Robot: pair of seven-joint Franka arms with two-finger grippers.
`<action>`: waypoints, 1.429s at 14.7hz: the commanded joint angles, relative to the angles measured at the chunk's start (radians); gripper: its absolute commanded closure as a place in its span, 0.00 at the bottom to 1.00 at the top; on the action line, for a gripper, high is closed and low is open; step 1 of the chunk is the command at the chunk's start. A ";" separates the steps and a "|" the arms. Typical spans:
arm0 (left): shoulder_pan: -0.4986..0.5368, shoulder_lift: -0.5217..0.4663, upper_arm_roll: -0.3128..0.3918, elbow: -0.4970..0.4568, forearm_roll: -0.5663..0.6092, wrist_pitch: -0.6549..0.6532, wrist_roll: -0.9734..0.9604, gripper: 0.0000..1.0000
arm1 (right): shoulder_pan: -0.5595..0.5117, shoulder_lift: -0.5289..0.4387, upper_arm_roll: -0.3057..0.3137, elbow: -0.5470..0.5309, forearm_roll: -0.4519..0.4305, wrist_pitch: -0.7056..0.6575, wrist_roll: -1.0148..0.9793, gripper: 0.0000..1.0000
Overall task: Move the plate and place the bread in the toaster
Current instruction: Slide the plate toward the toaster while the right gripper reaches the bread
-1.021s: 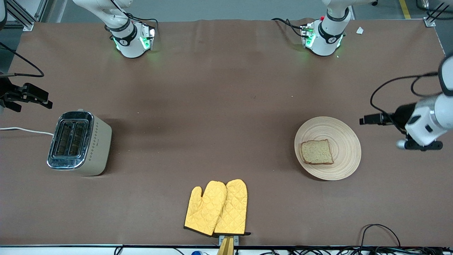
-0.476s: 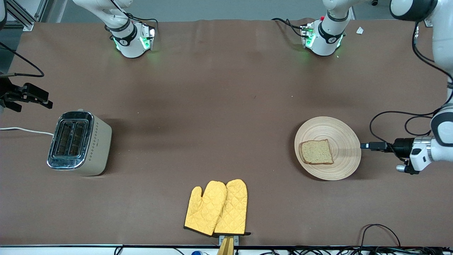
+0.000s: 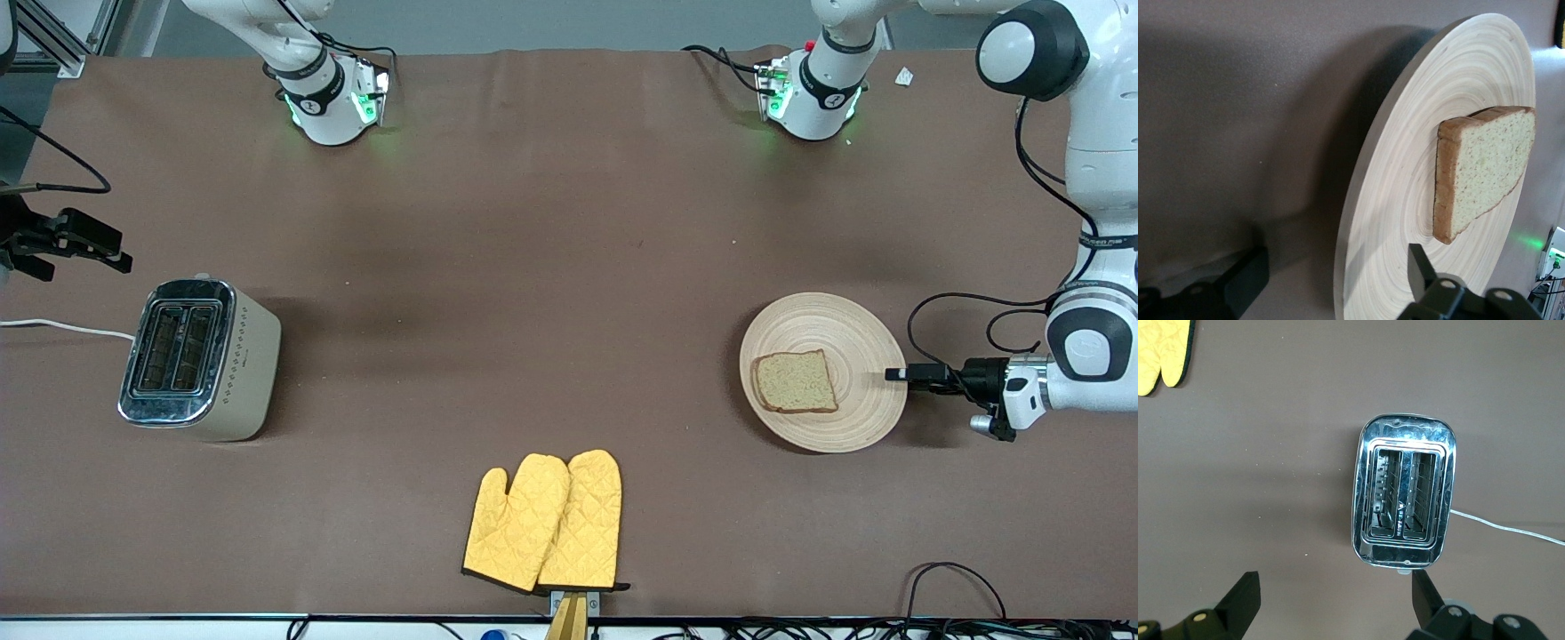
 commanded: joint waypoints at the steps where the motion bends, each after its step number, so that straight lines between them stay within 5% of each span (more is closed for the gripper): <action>1: 0.004 0.018 -0.008 0.017 -0.037 0.001 0.048 0.81 | -0.010 0.000 0.007 0.004 0.013 -0.006 -0.008 0.00; 3: 0.004 0.013 -0.008 0.017 -0.041 -0.005 0.056 0.99 | -0.011 0.000 0.007 0.004 0.019 -0.006 -0.008 0.00; 9: 0.011 -0.037 -0.077 0.023 -0.105 -0.128 0.027 1.00 | -0.016 0.001 0.005 0.006 0.039 -0.006 -0.008 0.00; 12: 0.000 -0.047 -0.226 0.023 -0.119 -0.121 -0.094 1.00 | -0.011 0.027 0.005 0.013 0.041 0.007 -0.020 0.00; 15: -0.076 -0.040 -0.350 0.026 -0.159 0.037 -0.236 1.00 | 0.031 0.092 0.007 0.004 0.065 0.070 -0.003 0.00; 21: -0.441 0.031 -0.357 0.053 -0.237 0.405 -0.421 1.00 | 0.133 0.207 0.007 -0.057 0.107 0.272 0.173 0.00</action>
